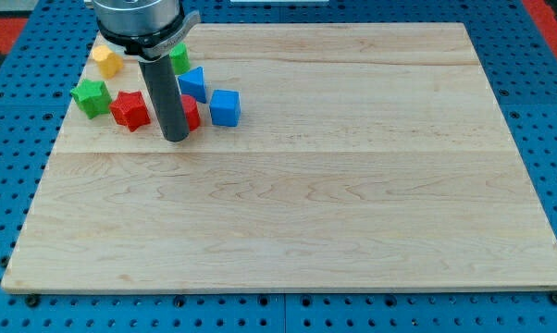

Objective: Move the red star and green star closer to the left center

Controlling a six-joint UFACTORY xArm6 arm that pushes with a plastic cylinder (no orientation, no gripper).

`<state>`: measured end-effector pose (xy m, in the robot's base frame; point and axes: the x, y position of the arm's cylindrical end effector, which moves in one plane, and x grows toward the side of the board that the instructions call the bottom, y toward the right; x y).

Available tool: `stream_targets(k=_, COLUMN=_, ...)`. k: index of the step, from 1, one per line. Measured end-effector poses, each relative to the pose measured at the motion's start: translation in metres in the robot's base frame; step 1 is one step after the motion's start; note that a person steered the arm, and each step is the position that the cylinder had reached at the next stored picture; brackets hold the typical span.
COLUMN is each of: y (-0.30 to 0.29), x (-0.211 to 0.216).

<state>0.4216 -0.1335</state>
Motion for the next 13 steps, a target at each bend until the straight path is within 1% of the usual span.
stream_targets(k=1, y=-0.038, x=0.025)
stream_targets(k=2, y=-0.071, x=0.016)
stream_targets(k=3, y=-0.088, x=0.005)
stream_targets(k=5, y=-0.088, x=-0.016)
stream_targets(k=6, y=-0.088, x=-0.018)
stream_targets(k=8, y=-0.168, x=-0.014)
stream_targets(k=10, y=-0.171, x=-0.024)
stream_targets(k=11, y=-0.171, x=-0.04)
stream_targets(k=12, y=-0.171, x=-0.089)
stream_targets(k=13, y=-0.167, x=-0.112)
